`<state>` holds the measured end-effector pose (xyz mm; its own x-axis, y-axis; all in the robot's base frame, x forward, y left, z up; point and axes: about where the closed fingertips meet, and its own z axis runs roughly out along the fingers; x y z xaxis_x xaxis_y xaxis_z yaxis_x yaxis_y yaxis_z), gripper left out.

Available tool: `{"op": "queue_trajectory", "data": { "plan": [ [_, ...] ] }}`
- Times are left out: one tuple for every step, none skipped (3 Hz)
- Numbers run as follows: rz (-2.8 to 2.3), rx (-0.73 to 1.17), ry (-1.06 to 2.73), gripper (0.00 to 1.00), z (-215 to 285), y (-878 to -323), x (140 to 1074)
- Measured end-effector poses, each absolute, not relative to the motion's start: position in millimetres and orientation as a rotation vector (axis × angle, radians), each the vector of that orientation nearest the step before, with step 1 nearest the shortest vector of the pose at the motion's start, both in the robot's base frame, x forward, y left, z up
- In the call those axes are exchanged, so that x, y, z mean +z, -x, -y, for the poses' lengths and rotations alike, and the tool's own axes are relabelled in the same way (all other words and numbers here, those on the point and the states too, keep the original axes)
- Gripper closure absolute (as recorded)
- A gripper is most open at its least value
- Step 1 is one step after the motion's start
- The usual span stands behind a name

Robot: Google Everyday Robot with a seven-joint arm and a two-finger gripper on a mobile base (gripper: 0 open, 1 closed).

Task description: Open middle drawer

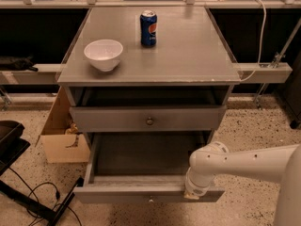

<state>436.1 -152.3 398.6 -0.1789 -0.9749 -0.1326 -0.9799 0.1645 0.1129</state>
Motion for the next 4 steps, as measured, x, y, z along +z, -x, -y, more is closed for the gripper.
{"op": "queue_trajectory", "data": {
  "plan": [
    [-2.380, 0.304, 2.009, 0.96, 152.4, -429.0, 396.9],
    [-2.380, 0.304, 2.009, 0.75, 152.7, -432.6, 396.9],
    [-2.380, 0.304, 2.008, 0.50, 152.7, -432.9, 397.0],
    [-2.380, 0.304, 2.008, 0.27, 152.7, -432.9, 397.0]
  ]
}}
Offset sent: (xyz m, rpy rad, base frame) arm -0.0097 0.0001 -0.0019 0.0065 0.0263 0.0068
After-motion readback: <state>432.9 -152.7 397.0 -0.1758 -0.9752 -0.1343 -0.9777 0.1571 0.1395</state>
